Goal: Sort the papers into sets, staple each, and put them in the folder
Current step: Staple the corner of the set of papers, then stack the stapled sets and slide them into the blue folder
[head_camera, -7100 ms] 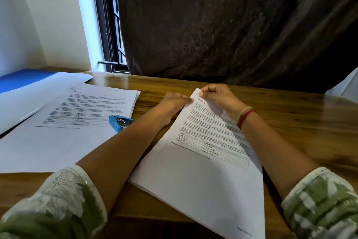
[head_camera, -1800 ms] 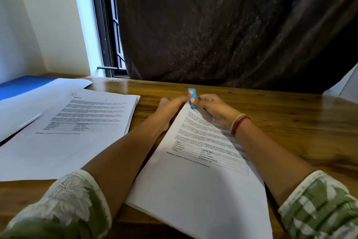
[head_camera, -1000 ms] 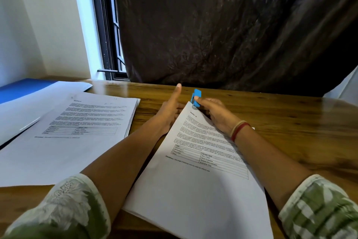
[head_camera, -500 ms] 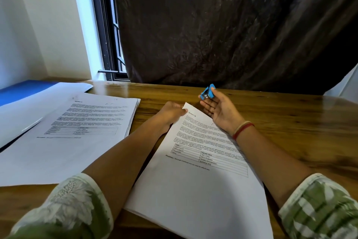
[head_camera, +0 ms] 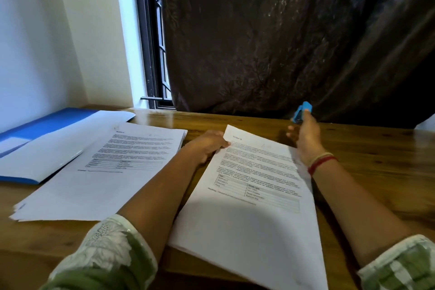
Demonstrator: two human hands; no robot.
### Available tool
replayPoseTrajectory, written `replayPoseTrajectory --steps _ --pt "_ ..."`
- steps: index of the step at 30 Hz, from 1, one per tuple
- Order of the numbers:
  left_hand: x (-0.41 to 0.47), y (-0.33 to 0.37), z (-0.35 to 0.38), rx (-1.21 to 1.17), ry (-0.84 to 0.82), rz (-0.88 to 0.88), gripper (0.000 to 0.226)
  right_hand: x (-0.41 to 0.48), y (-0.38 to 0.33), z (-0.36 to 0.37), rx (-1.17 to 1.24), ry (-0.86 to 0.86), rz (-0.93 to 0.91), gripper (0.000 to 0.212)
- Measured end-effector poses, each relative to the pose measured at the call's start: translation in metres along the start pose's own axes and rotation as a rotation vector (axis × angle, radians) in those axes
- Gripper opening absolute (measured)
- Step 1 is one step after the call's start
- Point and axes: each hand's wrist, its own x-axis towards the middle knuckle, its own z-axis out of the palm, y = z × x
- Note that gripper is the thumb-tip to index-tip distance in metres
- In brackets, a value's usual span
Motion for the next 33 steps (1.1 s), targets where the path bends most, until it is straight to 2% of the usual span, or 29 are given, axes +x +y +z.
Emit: replayPoseTrajectory --steps 2,4,8,10,12,13,15,16,18,22,28,29,31,33 --pt "-0.007 0.008 -0.007 0.029 0.155 -0.013 0.008 0.009 0.000 -0.006 -0.095 0.080 -0.147 0.041" --pt "-0.010 0.013 -0.016 -0.020 0.262 -0.022 0.009 0.013 0.006 -0.008 -0.168 0.100 -0.246 0.045" --pt "-0.008 0.012 -0.049 -0.083 0.370 0.060 0.018 0.018 0.020 -0.004 -0.461 -0.006 -0.372 0.043" --pt "-0.006 0.007 -0.069 -0.013 0.415 0.060 0.018 0.020 0.025 -0.006 -0.636 -0.092 -0.377 0.040" --pt "-0.007 0.002 -0.084 0.028 0.474 0.073 0.029 0.022 0.029 -0.015 -0.839 -0.120 -0.364 0.041" --pt "-0.011 0.000 -0.090 0.055 0.494 0.082 0.033 0.022 0.029 -0.020 -0.970 -0.099 -0.337 0.044" --pt "-0.017 -0.011 -0.095 0.142 0.511 0.085 0.026 0.019 0.026 -0.033 -1.221 -0.029 -0.276 0.049" --pt "-0.019 -0.015 -0.095 0.158 0.512 0.077 0.021 0.017 0.024 -0.040 -1.300 0.010 -0.256 0.050" --pt "-0.025 -0.024 -0.092 0.149 0.512 0.081 0.026 0.015 0.019 -0.055 -1.398 0.093 -0.225 0.050" --pt "-0.017 -0.042 -0.099 0.019 0.490 0.084 0.025 0.016 0.015 -0.075 -1.484 0.210 -0.099 0.051" --pt "-0.006 -0.056 -0.097 -0.114 0.437 0.099 0.032 0.006 0.012 -0.075 -1.585 0.262 0.013 0.057" --pt "-0.008 -0.054 -0.095 -0.112 0.439 0.097 0.031 0.004 0.012 -0.075 -1.603 0.287 -0.034 0.058" --pt "-0.012 -0.050 -0.090 -0.130 0.430 0.085 0.029 0.001 0.009 -0.071 -1.585 0.308 -0.290 0.062" --pt "-0.013 -0.045 -0.087 -0.177 0.427 0.096 0.029 -0.010 0.006 -0.052 -1.365 0.193 -0.573 0.063"
